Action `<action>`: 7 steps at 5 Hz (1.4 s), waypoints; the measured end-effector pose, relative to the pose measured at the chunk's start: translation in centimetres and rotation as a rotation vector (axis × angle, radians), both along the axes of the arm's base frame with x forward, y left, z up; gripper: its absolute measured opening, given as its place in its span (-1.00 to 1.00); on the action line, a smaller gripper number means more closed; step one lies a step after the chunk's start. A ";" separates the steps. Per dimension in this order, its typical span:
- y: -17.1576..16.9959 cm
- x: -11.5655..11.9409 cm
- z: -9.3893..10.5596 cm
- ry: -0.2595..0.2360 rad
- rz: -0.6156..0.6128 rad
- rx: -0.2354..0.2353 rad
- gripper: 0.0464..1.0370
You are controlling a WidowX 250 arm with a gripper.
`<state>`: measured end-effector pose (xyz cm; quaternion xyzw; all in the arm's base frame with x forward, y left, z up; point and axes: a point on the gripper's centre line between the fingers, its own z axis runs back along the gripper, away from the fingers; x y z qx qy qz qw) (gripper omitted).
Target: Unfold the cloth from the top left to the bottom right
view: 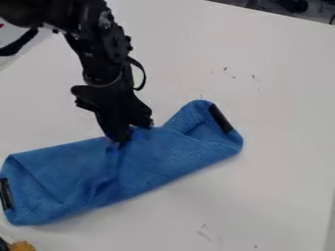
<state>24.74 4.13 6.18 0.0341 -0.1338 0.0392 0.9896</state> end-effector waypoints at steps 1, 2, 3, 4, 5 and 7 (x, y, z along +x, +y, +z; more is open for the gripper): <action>-2.1 -2.2 0.3 -0.016 0.026 -0.065 -0.99; -3.9 -4.5 -0.4 -0.024 0.045 -0.143 -0.99; -5.1 -4.9 -0.3 -0.020 0.052 -0.162 -0.99; -6.2 -5.4 0.2 -0.015 0.092 -0.176 -0.99; -7.9 -6.7 0.3 -0.014 0.186 -0.217 -0.99; -9.9 -9.1 -1.4 -0.011 0.303 -0.274 -0.94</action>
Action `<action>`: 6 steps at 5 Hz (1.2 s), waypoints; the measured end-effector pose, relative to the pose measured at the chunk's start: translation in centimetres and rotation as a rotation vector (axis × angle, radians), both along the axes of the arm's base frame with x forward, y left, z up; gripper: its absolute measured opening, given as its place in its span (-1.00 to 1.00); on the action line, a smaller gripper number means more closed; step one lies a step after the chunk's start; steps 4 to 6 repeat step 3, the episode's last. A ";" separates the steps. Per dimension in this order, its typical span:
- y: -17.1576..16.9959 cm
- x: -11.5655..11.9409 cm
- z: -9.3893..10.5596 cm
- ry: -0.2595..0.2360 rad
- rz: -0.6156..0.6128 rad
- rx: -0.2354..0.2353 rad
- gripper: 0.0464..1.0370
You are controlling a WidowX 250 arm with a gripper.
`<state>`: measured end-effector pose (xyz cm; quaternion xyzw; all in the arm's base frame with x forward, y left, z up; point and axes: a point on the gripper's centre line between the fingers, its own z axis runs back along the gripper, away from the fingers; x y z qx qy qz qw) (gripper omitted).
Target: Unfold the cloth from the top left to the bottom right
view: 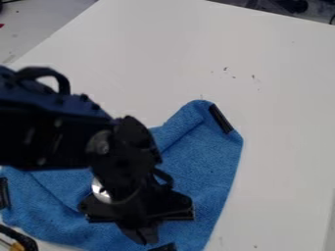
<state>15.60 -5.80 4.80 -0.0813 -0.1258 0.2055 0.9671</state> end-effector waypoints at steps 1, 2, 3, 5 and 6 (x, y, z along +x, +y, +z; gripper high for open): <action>0.4 0.3 -0.5 0.029 -0.046 0.026 -0.63; 0.5 1.1 0.5 0.027 -0.065 0.125 -0.11; 0.8 1.5 0.7 -0.011 -0.073 0.170 0.52; 0.8 1.5 0.7 -0.011 -0.073 0.170 0.52; 0.8 1.5 0.7 -0.011 -0.073 0.170 0.52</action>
